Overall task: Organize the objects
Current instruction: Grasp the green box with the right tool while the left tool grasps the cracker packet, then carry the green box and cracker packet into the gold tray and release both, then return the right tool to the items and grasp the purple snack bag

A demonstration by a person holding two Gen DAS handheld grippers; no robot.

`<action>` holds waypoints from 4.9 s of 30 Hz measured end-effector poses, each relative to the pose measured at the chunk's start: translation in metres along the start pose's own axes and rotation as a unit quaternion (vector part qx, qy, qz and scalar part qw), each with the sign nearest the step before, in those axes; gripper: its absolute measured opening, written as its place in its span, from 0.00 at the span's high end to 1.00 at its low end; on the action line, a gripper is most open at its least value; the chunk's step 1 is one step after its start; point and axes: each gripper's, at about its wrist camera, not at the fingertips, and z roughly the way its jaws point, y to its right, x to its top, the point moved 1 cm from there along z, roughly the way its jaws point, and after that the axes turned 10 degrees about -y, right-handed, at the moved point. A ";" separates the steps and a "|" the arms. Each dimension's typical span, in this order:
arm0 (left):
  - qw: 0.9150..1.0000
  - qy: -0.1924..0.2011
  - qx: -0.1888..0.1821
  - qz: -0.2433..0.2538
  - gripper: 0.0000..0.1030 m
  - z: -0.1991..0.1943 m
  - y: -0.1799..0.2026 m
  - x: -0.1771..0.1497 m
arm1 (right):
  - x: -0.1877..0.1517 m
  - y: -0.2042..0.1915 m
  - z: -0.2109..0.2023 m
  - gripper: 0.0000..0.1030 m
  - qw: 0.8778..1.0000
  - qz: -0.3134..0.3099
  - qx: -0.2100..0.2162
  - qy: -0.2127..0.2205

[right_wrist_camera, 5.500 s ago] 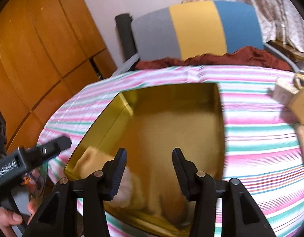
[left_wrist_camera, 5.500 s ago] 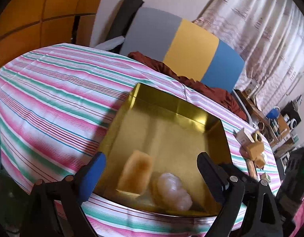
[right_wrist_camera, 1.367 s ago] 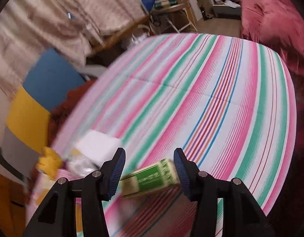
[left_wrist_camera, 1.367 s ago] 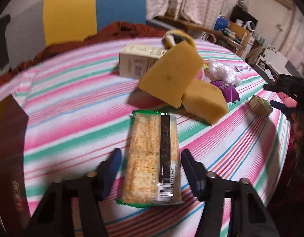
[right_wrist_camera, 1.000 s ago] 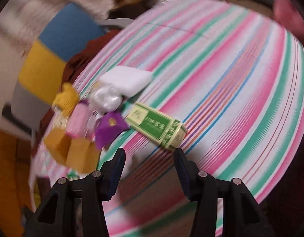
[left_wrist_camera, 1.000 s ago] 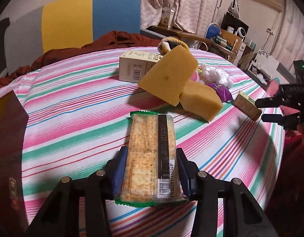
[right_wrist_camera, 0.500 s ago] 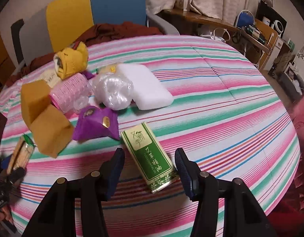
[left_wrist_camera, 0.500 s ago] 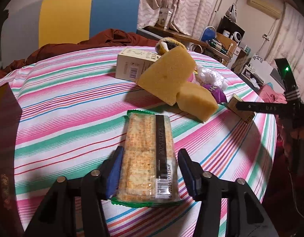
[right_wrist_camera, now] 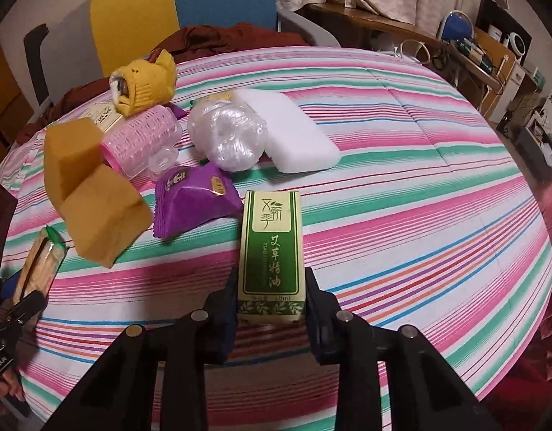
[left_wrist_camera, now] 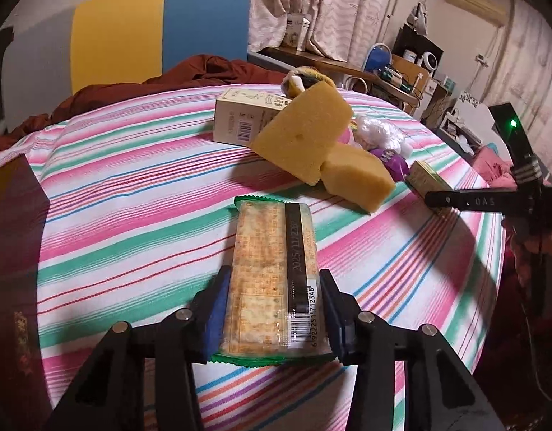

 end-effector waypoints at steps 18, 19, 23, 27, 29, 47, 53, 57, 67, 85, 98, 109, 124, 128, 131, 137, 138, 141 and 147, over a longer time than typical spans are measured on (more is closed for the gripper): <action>0.997 0.056 -0.031 -0.044 0.54 -0.107 -0.029 -0.044 | -0.016 -0.037 -0.009 0.70 0.996 -0.011 0.088 -0.006; 0.996 0.060 -0.032 -0.049 0.54 -0.113 -0.034 -0.045 | -0.018 -0.041 -0.011 0.70 0.995 -0.010 0.094 -0.006; 0.994 0.071 -0.027 -0.076 0.54 -0.134 -0.060 -0.050 | -0.030 -0.055 -0.026 0.70 0.992 0.002 0.124 0.000; 0.991 0.086 -0.006 -0.100 0.54 -0.149 -0.090 -0.055 | -0.043 -0.067 -0.046 0.70 0.987 0.028 0.159 0.018; 0.989 0.091 0.001 -0.118 0.54 -0.155 -0.107 -0.059 | -0.047 -0.079 -0.057 0.70 0.987 0.021 0.156 0.034; 0.969 0.064 0.080 -0.226 0.54 -0.182 -0.237 -0.090 | -0.067 -0.270 -0.111 0.70 0.954 -0.100 0.277 0.053; 0.959 0.035 0.096 -0.265 0.54 -0.179 -0.280 -0.096 | -0.072 -0.329 -0.106 0.70 0.945 -0.146 0.293 0.030; 0.955 0.012 0.098 -0.278 0.54 -0.173 -0.296 -0.098 | -0.076 -0.357 -0.099 0.70 0.941 -0.158 0.298 0.009; 0.950 0.028 0.100 -0.293 0.48 -0.184 -0.304 -0.110 | -0.081 -0.404 -0.084 0.70 0.937 -0.186 0.296 -0.023; 0.912 0.113 0.203 -0.337 0.03 -0.258 -0.280 -0.156 | -0.060 -0.457 -0.042 0.70 0.953 -0.146 0.259 -0.059; 0.910 0.106 0.177 -0.358 0.02 -0.252 -0.269 -0.166 | -0.061 -0.443 -0.056 0.62 0.953 -0.135 0.270 -0.021; 0.935 0.095 0.139 -0.313 0.02 -0.232 -0.228 -0.138 | -0.060 -0.386 -0.079 0.62 0.968 -0.126 0.214 0.046; 0.970 0.069 0.084 -0.216 0.02 -0.199 -0.149 -0.100 | -0.070 -0.278 -0.054 0.62 0.983 -0.037 0.173 0.051; 0.979 0.061 0.072 -0.182 0.01 -0.188 -0.123 -0.093 | -0.079 -0.242 -0.041 0.62 0.986 -0.001 0.160 0.043; 0.984 0.051 0.063 -0.156 0.01 -0.179 -0.104 -0.089 | -0.086 -0.215 -0.035 0.62 0.988 0.023 0.146 0.050; 0.991 0.045 0.063 -0.107 0.00 -0.170 -0.071 -0.084 | -0.086 -0.160 -0.029 0.56 0.988 0.076 0.098 0.095; 0.992 0.043 0.064 -0.101 0.00 -0.169 -0.067 -0.084 | -0.082 -0.151 -0.029 0.54 0.987 0.084 0.090 0.104; 0.993 0.036 0.060 -0.096 0.00 -0.163 -0.059 -0.081 | -0.067 -0.127 -0.029 0.53 0.983 0.105 0.073 0.129; 0.994 0.029 0.062 -0.088 0.00 -0.157 -0.049 -0.076 | -0.028 -0.114 -0.009 0.53 0.988 0.088 0.058 0.112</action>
